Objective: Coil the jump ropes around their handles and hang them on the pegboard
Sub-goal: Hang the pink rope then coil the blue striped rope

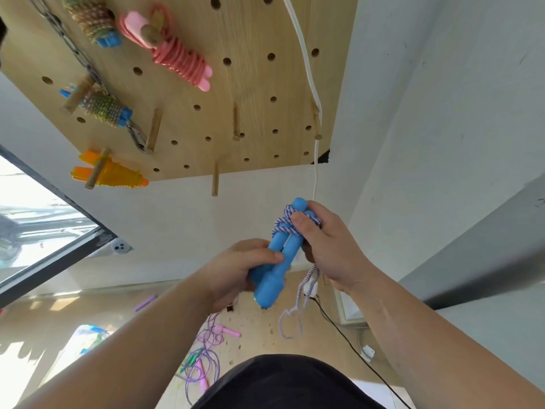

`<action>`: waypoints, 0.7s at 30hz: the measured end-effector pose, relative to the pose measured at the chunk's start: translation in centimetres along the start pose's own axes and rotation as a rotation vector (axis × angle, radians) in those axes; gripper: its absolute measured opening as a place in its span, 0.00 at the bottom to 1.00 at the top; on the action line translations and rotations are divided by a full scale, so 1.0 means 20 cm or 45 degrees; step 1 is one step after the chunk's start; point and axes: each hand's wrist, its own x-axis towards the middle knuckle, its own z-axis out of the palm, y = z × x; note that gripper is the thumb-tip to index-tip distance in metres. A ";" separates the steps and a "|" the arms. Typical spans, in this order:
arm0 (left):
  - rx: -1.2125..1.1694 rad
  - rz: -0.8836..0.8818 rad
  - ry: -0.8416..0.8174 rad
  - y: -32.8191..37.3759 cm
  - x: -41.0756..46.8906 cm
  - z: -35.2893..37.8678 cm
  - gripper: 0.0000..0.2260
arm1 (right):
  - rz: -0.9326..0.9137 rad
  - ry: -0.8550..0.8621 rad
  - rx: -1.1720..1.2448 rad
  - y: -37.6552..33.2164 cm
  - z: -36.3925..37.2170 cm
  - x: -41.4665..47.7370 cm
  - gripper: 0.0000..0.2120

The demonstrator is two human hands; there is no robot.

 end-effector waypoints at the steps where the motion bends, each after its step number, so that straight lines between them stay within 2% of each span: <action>1: 0.223 0.099 0.198 0.01 -0.02 0.03 0.32 | -0.019 0.052 -0.052 0.02 0.00 0.00 0.08; 2: 0.481 0.206 0.347 0.02 -0.04 0.06 0.37 | -0.025 0.102 -0.082 0.03 0.00 0.01 0.08; 4: 0.998 0.391 0.512 0.00 -0.04 0.13 0.44 | -0.007 0.199 -0.083 0.05 0.03 0.02 0.08; 6: 1.146 0.527 0.634 -0.04 0.00 0.16 0.39 | 0.008 0.239 -0.055 0.05 0.07 0.02 0.07; 8: 0.975 0.574 0.754 -0.05 0.04 0.14 0.27 | 0.011 0.227 -0.025 0.03 0.09 0.01 0.07; 10: 0.878 0.598 0.791 -0.03 0.06 0.09 0.19 | 0.017 0.193 0.049 0.01 0.09 -0.01 0.08; 16: 0.591 0.548 0.455 0.05 0.05 0.03 0.16 | 0.037 0.185 0.302 -0.02 0.07 -0.02 0.08; 21: 0.496 0.566 0.429 0.05 0.06 0.06 0.15 | 0.025 0.173 0.357 -0.01 0.05 -0.03 0.09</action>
